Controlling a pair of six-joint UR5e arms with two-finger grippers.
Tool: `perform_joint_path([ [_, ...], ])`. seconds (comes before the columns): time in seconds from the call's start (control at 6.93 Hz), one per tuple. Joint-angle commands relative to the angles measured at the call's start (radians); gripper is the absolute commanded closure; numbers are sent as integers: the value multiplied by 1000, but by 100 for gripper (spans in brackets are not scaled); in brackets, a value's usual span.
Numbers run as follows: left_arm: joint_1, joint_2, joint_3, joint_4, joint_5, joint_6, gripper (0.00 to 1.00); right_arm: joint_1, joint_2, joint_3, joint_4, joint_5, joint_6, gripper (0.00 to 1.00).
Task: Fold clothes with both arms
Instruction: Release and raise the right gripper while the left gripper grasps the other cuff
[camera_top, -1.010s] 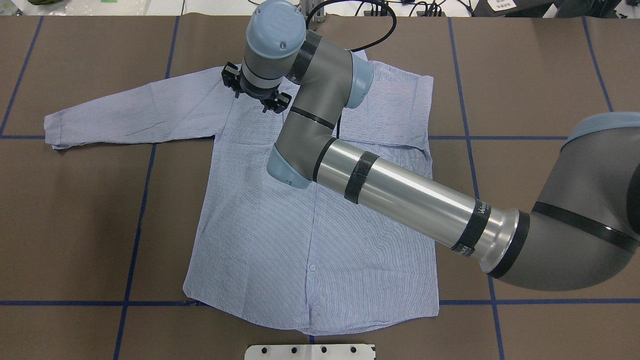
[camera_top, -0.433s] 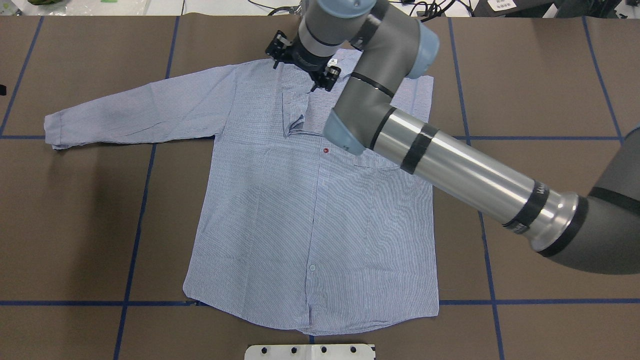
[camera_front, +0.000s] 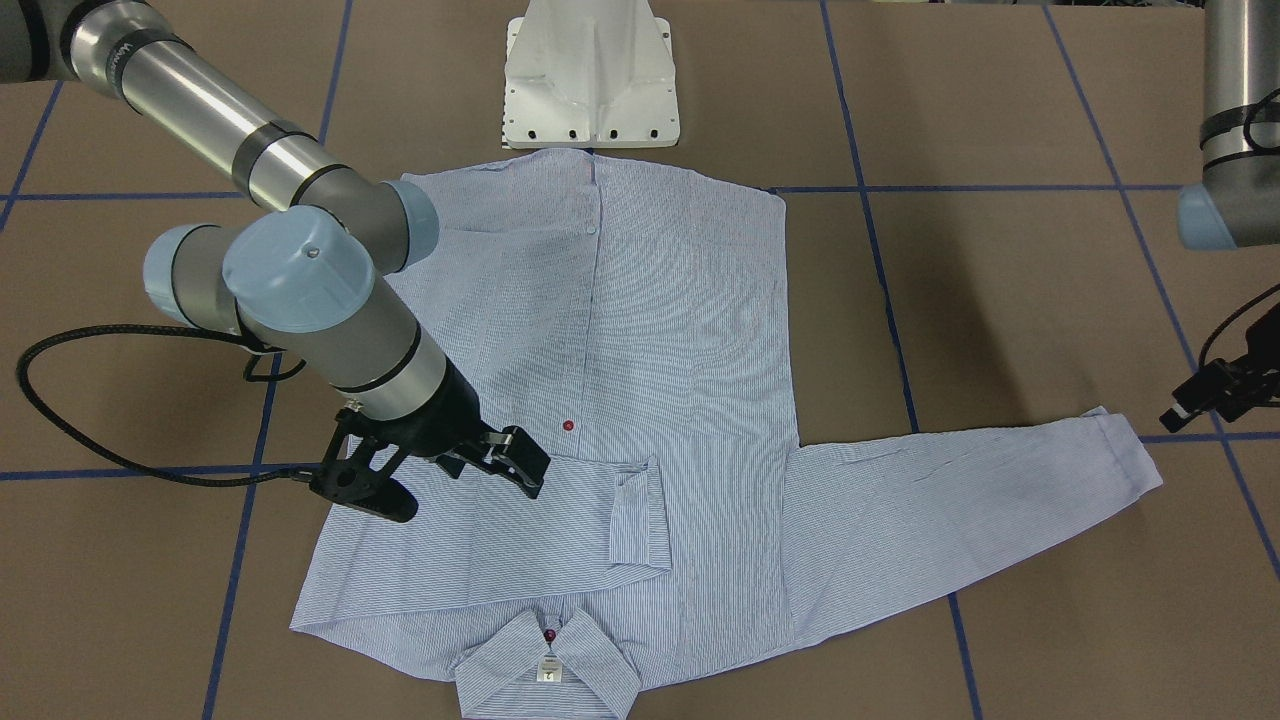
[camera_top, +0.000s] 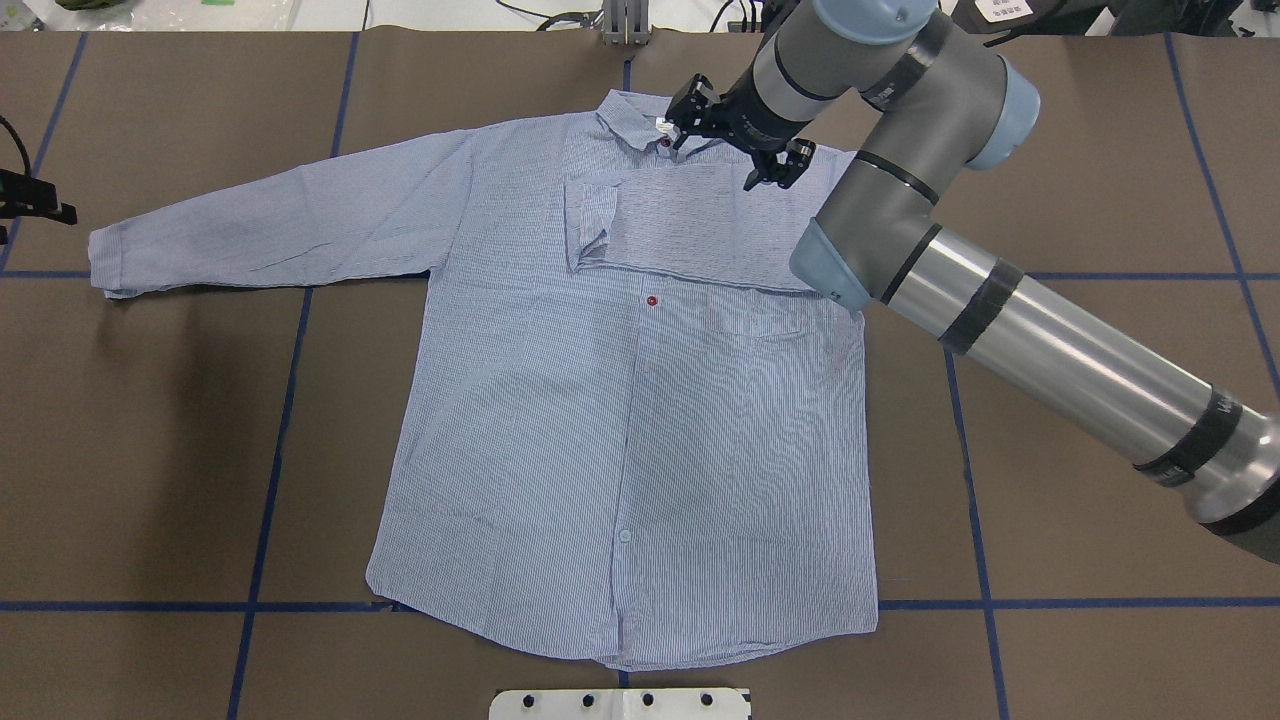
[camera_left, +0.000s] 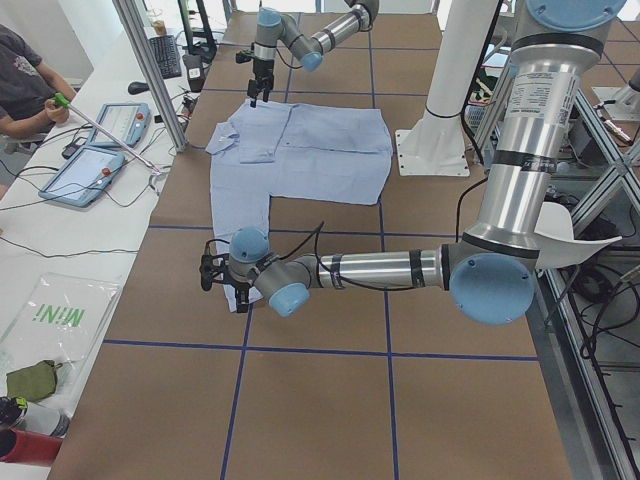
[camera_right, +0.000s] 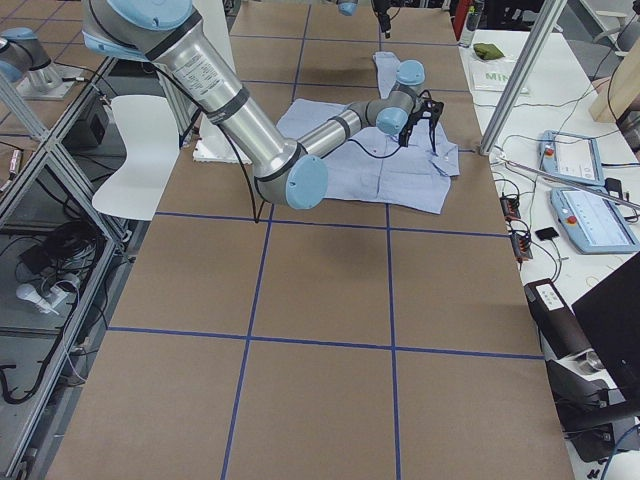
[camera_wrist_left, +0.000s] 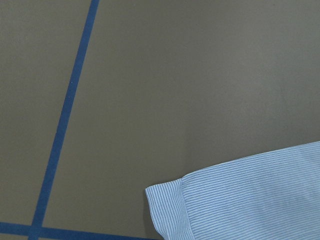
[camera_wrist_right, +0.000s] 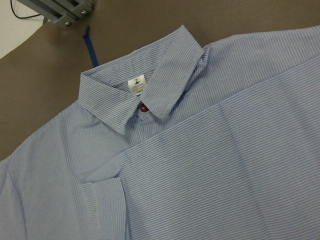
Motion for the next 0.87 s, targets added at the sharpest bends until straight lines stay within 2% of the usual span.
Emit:
perform_joint_path([
  [0.0,61,1,56,-83,15,-70,3,31,-49,16,3,18,-54,0],
  [0.14,64,1,64,-83,15,-69,18,31,-51,16,3,17,-65,0],
  [0.29,73,0,75,-85,17,-69,27,31,-55,16,3,17,-66,0],
  [0.43,84,-2,80,-85,17,-69,31,31,-58,16,3,17,-66,0],
  [0.58,85,-2,83,-89,15,-69,41,31,-61,16,3,17,-66,0],
  [0.72,86,-1,84,-91,17,-69,56,31,-63,22,3,17,-66,0],
])
